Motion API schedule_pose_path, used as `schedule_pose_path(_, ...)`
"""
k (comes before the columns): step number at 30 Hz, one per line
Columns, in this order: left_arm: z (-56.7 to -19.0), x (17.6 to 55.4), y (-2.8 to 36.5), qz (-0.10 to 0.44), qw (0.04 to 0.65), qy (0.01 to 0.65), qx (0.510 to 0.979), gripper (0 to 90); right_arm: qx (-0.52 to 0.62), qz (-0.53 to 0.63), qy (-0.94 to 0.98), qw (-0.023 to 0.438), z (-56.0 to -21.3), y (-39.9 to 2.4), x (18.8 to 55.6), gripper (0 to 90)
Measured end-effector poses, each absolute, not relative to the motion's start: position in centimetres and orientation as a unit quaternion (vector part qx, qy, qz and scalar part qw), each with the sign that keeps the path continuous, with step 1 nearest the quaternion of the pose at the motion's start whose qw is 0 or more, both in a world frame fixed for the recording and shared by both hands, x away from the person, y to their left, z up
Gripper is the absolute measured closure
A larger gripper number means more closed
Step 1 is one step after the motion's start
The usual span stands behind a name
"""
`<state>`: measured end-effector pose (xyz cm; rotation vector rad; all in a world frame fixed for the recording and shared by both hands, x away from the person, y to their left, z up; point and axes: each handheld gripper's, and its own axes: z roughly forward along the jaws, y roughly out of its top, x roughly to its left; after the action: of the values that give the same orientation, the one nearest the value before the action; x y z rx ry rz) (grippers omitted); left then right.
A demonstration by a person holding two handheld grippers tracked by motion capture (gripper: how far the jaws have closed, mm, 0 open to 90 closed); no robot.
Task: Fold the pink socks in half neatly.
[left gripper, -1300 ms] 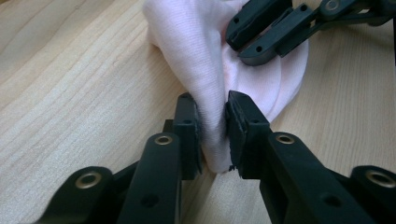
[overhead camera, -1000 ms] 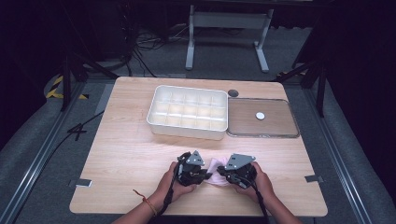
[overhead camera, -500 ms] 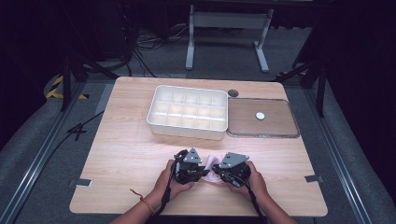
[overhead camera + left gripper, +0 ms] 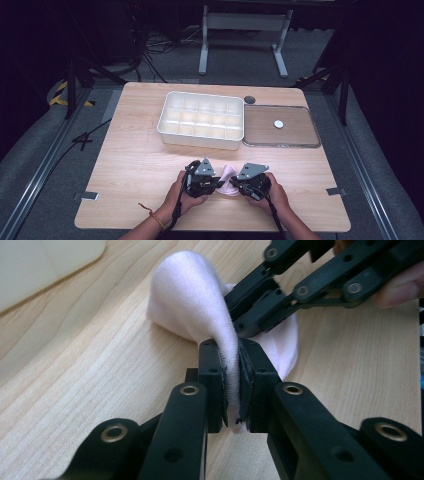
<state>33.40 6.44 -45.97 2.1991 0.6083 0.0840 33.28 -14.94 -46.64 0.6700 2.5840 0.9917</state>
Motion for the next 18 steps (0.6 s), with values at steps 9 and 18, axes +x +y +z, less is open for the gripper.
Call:
schedule_pose_path(9,-46.2,33.8,6.8,0.039,0.401,0.256,0.879,80.7,0.23,0.353,0.894,0.15,-46.0,-14.6,33.5,79.7)
schedule_pose_path(18,-46.4,34.0,6.9,0.047,0.404,0.257,0.877,80.5,0.224,0.355,0.895,0.151,-46.3,-13.6,34.4,81.8)
